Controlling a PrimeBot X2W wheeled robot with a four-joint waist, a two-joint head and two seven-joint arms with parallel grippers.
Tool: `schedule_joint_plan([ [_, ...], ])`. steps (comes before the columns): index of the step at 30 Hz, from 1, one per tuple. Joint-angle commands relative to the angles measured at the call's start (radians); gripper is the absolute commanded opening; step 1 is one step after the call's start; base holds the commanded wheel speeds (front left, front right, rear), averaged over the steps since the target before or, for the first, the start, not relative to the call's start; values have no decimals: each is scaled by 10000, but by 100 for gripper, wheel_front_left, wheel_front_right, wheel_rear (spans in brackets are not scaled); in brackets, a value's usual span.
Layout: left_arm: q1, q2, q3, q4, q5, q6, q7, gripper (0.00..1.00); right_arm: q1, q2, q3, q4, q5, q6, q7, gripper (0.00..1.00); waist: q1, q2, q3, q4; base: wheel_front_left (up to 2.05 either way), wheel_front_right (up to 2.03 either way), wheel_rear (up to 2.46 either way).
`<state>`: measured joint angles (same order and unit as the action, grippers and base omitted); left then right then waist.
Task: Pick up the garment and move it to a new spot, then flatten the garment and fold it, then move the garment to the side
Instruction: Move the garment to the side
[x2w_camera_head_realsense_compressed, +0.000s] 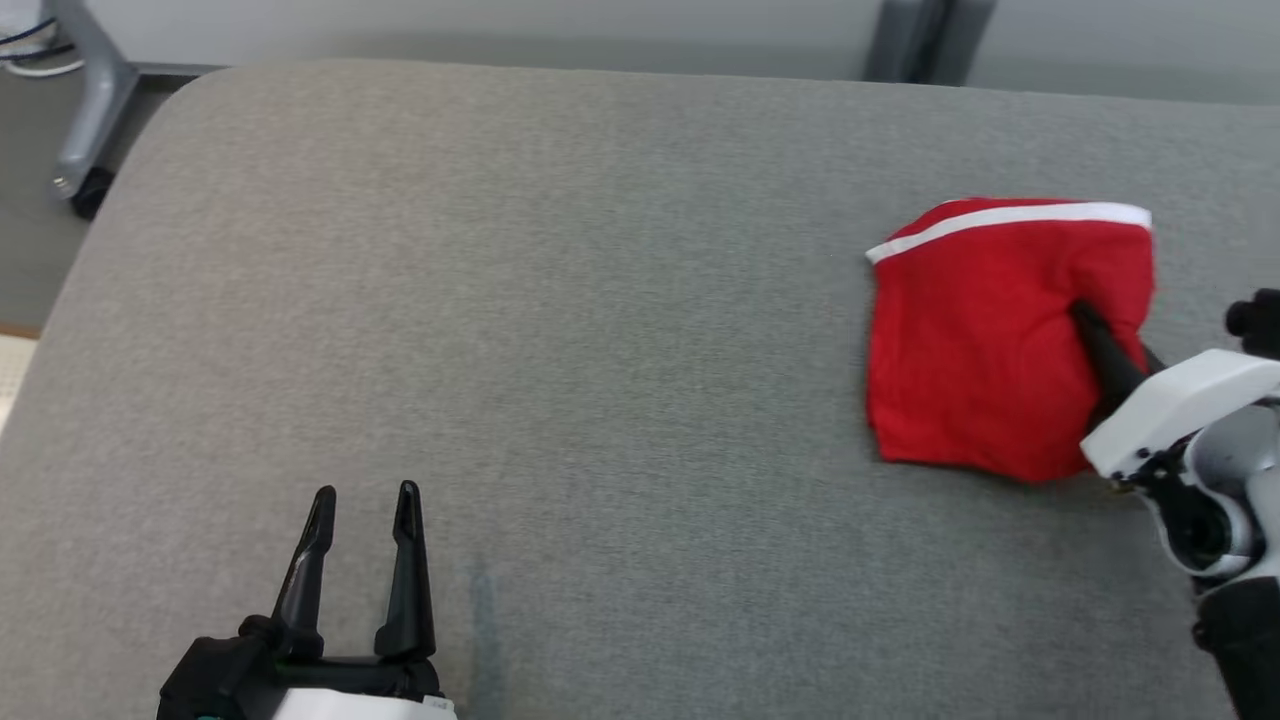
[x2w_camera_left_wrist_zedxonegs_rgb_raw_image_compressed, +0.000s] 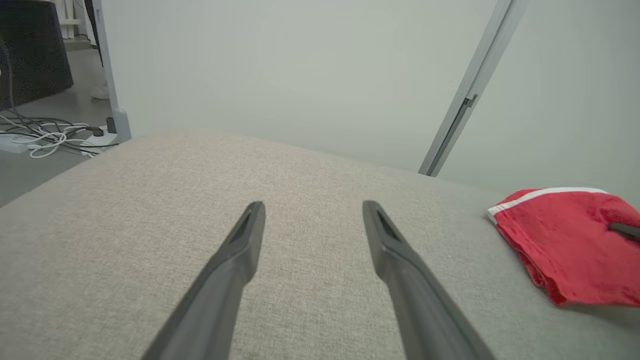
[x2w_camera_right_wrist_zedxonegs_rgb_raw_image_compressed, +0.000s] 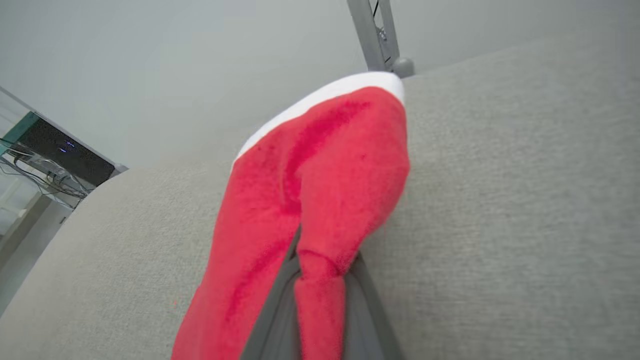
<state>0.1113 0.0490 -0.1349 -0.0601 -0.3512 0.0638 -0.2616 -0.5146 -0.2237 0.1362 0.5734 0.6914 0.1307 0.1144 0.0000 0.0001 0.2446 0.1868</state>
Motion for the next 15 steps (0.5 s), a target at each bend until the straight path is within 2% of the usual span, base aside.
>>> schedule_joint_plan([
  [1, -147, 33, 27, -16, 120, -44, -45, 100, 229, -457, -38, -422, 133, 1, 67, 0, 0, -1, 92, -1083, 0, 0, 0],
  [7, -599, 34, 55, 79, 404, -240, -44, 100, 355, -1946, -585, -1636, 327, 2, 1092, 0, 0, -1, 438, -2385, 0, 0, 0],
  [10, -826, 37, 21, 216, 537, -344, -44, 100, 46, -2455, -941, -1589, -9, 2, 1522, 0, 0, -1, 685, -2779, 0, 0, 0],
  [12, -889, 37, -29, 394, 665, -413, -44, 100, -227, -2567, -1088, -1238, -400, 2, 1698, 0, 0, -1, 844, -2956, 0, 0, 0],
  [13, -907, 36, -50, 520, 735, -450, -44, 100, -381, -2595, -1182, -938, -653, 1, 1738, 24, 0, -1, 896, -3014, 0, 0, 0],
  [14, -946, 42, -53, 601, 779, -479, -45, 100, -550, -2620, -1307, -668, -906, 1, 1630, 38, 0, -1, 939, -3044, 0, 0, 0],
  [15, -995, 40, -61, 671, 818, -517, -45, 100, -744, -2670, -1528, -291, -1265, 1, 1444, 97, 0, -1, 975, -3044, 0, 0, 0],
])
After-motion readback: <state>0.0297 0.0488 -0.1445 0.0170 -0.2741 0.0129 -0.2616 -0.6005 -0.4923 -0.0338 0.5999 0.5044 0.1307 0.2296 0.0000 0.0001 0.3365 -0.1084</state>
